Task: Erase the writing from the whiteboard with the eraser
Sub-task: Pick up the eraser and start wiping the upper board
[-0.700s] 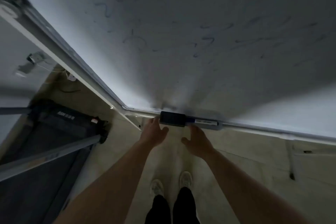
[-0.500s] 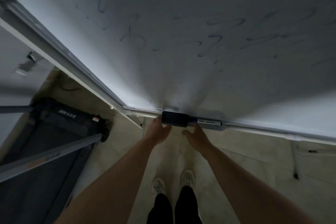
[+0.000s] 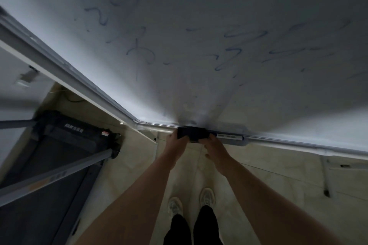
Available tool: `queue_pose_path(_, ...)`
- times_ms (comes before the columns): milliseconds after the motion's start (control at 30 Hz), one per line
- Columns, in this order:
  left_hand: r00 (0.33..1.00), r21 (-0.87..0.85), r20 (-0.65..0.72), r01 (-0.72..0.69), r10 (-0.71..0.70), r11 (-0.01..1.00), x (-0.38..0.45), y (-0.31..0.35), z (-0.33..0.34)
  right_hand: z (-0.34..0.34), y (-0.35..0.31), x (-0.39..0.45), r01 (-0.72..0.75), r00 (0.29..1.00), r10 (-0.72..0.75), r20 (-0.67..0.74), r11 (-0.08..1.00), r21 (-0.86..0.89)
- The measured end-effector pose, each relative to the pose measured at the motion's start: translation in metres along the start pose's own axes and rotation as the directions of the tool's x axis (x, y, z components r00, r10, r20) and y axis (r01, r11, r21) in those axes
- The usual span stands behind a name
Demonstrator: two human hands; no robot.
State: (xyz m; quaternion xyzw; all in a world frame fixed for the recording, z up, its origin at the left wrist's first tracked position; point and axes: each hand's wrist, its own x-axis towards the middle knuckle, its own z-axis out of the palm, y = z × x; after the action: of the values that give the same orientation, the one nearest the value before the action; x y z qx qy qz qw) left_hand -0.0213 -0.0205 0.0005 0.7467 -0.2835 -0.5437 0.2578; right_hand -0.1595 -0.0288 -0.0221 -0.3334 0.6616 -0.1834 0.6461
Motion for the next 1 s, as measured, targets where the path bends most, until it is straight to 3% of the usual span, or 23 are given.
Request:
queue_pose_path(167,0.999,0.006,-0.011,-0.031,0.031,0.999,-0.01,-0.008,0.001,-0.003,0.001,-0.009,-0.01,0.999,0.014,-0.033,0.993,0.119)
queue_pose_path(333,0.999,-0.114,-0.003,-0.046,0.046,0.992,-0.025,-0.015,0.002,-0.004,-0.002,-0.023,-0.02,0.991,0.059,-0.121,0.953,0.302)
queue_pose_path(533,1.0,-0.259,-0.022,-0.017,0.012,0.966,-0.051,-0.01,0.0,-0.006,-0.009,-0.048,0.065,0.974,0.011,-0.226,0.944,0.325)
queue_pose_path(700,0.996,-0.252,-0.059,-0.079,0.066,0.964,-0.065,-0.007,-0.004,-0.01,-0.016,-0.067,0.107,0.949,0.016,-0.315,0.924,0.368)
queue_pose_path(900,0.984,-0.26,-0.109,-0.165,0.141,0.952,-0.079,0.006,-0.013,-0.017,-0.031,-0.097,0.194,0.947,-0.054,-0.316,0.882,0.43)
queue_pose_path(1000,0.988,-0.335,-0.028,-0.155,0.155,0.929,-0.091,0.013,-0.02,-0.017,-0.035,-0.108,0.186,0.951,-0.018,-0.308,0.83,0.526)
